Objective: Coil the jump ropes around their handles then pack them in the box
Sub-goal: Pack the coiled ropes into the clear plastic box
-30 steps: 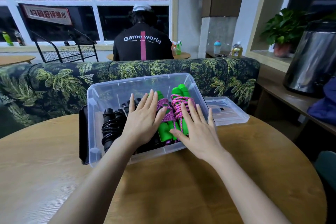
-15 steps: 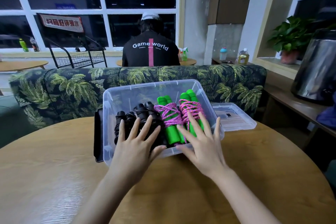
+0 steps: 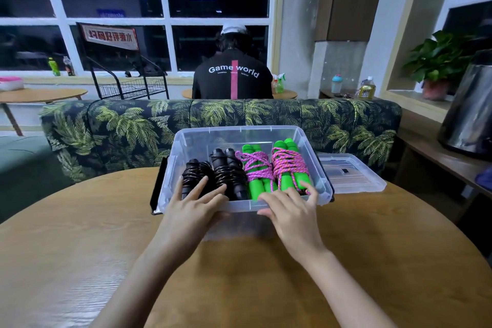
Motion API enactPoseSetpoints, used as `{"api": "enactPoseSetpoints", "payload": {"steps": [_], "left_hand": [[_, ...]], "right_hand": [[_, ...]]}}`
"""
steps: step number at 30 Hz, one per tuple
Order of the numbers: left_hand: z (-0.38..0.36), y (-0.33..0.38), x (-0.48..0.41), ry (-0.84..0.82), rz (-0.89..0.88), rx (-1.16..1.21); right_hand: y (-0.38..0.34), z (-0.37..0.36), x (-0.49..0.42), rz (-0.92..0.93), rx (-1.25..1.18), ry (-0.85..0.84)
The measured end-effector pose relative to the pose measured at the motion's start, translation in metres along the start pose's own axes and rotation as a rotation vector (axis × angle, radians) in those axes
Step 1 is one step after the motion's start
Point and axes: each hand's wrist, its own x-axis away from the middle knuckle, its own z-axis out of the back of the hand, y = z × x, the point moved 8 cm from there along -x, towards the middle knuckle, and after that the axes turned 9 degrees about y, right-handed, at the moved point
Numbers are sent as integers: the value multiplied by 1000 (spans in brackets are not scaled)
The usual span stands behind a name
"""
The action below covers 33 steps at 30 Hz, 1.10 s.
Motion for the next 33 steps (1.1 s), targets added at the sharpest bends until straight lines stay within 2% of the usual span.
{"api": "enactPoseSetpoints", "payload": {"steps": [2,6,9,15,18,23,29,33], "left_hand": [[6,-5,0,116,1,-45],[0,-12,-1,132,102,-10],[2,-9,-1,183,88,-26],[-7,1,12,168,116,-101],[-12,3,10,140,134,-78],[0,12,-3,203,137,-78],[19,45,-68,267,38,-72],[12,57,-99,243,19,-79]], "right_hand": [[-4,0,-5,13,8,10],[-12,-5,-9,9,56,-6],[-13,-11,-5,0,135,-77],[-18,-32,26,-10,257,-304],[-18,-30,25,-24,246,-314],[-1,-16,27,47,171,-259],[91,13,58,-263,116,-183],[153,0,83,-410,185,-344]]}}
